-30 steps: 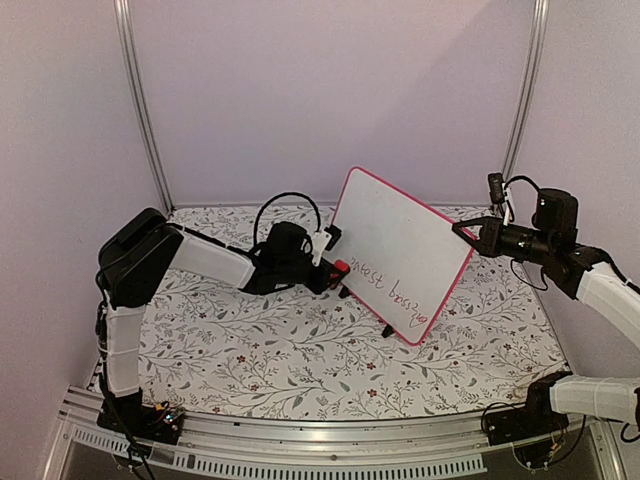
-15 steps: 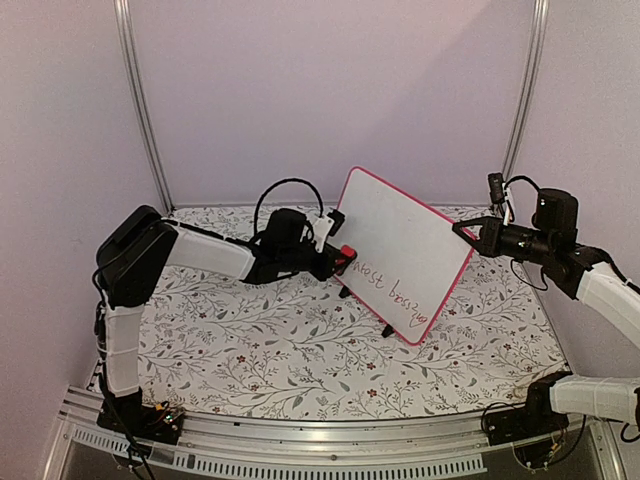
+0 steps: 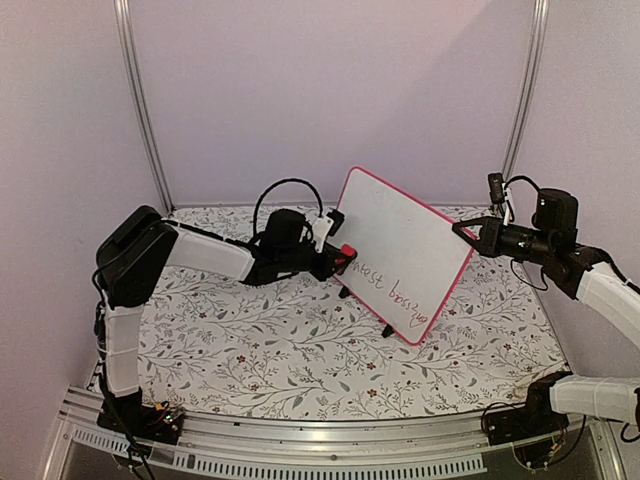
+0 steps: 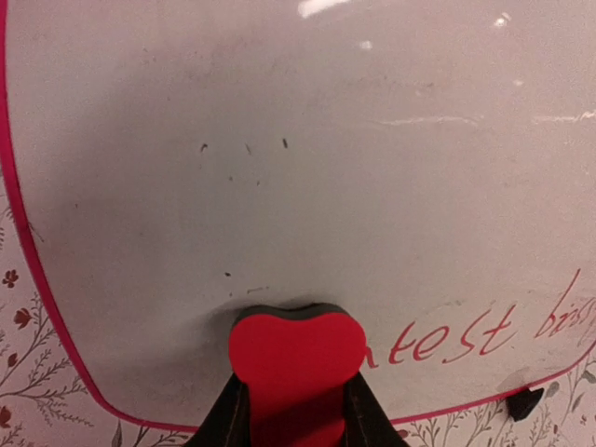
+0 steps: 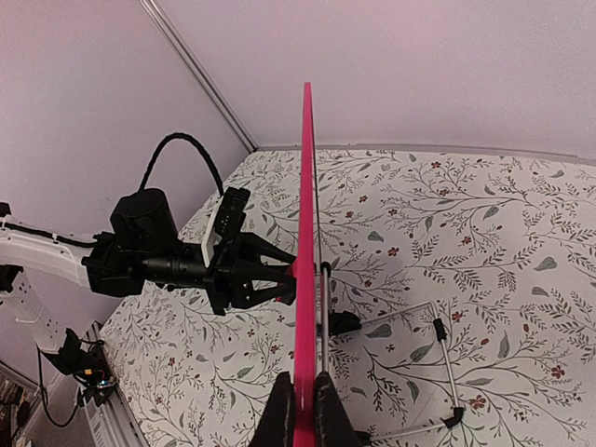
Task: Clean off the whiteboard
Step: Erase the center of the whiteboard.
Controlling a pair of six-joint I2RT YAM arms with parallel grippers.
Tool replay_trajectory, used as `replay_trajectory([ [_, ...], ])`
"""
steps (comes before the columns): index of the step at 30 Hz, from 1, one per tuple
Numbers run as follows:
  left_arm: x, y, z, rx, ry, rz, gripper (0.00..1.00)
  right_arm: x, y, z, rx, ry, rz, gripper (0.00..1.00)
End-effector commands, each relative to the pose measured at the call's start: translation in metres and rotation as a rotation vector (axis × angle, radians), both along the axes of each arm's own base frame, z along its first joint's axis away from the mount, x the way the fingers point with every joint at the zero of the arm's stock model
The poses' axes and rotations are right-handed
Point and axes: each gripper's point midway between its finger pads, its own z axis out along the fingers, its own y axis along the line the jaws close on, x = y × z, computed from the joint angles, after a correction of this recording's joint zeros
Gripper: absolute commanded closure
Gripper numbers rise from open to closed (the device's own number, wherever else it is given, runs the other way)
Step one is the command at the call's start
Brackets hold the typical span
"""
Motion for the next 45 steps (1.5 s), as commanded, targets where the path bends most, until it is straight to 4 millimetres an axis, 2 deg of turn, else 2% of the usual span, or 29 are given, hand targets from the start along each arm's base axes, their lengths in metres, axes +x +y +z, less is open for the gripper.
replay_trajectory([
  [1, -0.002, 0.016, -0.046, 0.078, 0.049, 0.035, 1.00, -0.025, 0.016, -0.031, -0.014, 0.109, 0.122, 1.00],
  [7, 0.012, 0.037, -0.073, 0.104, 0.123, 0.102, 1.00, -0.024, 0.016, -0.031, -0.014, 0.111, 0.122, 1.00],
  [14, 0.017, 0.040, -0.080, 0.105, 0.150, 0.111, 1.00, -0.024, 0.016, -0.032, -0.014, 0.117, 0.124, 1.00],
  [20, 0.011, 0.031, -0.061, 0.069, 0.125, 0.071, 1.00, -0.024, 0.016, -0.032, -0.015, 0.117, 0.125, 1.00],
  [27, -0.014, 0.003, -0.013, 0.048, -0.008, -0.017, 1.00, -0.023, 0.017, -0.032, -0.013, 0.117, 0.128, 1.00],
  [31, -0.008, -0.004, 0.009, 0.019, -0.037, -0.013, 1.00, -0.023, 0.017, -0.032, -0.014, 0.116, 0.129, 1.00],
  [35, -0.001, -0.010, 0.023, 0.012, -0.057, -0.011, 1.00, -0.024, 0.017, -0.031, -0.012, 0.114, 0.129, 1.00],
  [39, 0.000, -0.014, 0.029, 0.003, -0.062, -0.026, 1.00, -0.024, 0.017, -0.031, -0.013, 0.114, 0.128, 1.00],
  [41, 0.000, -0.014, 0.026, 0.008, -0.056, -0.025, 1.00, -0.024, 0.017, -0.030, -0.014, 0.112, 0.127, 1.00],
  [45, -0.005, -0.010, 0.005, 0.041, -0.019, -0.025, 1.00, -0.024, 0.017, -0.030, -0.013, 0.112, 0.128, 1.00],
])
